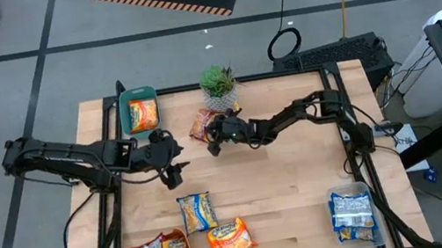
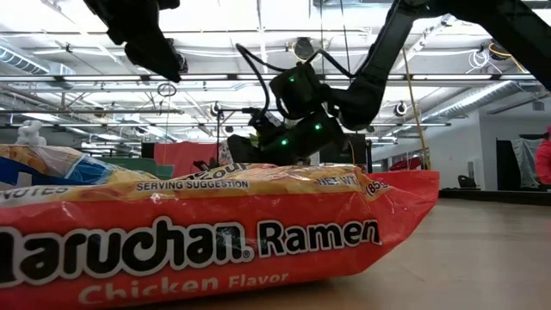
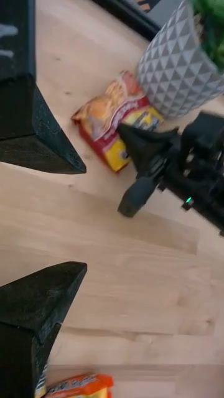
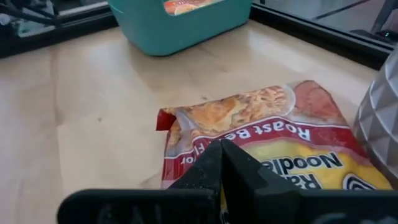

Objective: Sort Maruchan noodles
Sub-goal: Put the red noodle pack into the orange bin

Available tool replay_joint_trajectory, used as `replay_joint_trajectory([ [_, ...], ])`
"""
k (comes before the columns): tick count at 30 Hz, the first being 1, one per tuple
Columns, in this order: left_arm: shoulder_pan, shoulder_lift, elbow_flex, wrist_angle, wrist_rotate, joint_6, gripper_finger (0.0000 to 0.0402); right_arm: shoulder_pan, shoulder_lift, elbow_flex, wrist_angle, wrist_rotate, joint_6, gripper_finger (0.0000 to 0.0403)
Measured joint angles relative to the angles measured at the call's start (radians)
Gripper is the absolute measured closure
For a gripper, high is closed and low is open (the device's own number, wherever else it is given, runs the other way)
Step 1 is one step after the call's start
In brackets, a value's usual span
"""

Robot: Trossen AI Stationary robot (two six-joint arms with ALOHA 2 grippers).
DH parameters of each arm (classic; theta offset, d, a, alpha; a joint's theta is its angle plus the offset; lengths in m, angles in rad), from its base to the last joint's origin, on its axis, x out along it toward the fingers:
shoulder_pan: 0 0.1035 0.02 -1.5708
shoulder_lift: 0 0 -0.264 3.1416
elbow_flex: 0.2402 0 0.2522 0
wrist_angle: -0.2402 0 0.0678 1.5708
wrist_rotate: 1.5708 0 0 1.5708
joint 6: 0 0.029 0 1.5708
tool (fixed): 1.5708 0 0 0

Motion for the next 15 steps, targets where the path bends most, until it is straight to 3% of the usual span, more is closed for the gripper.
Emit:
replay_joint_trajectory([
  [5,-0.04,0.0,0.0,-0.044,0.0,-0.033,0.0154,-0.002,-0.033,0.008,-0.136,-0.039,0.002,0.0399],
  [15,-0.098,0.0,0.0,-0.062,-0.001,-0.076,0.0154,0.015,-0.177,0.004,-0.441,-0.27,0.035,0.0399],
])
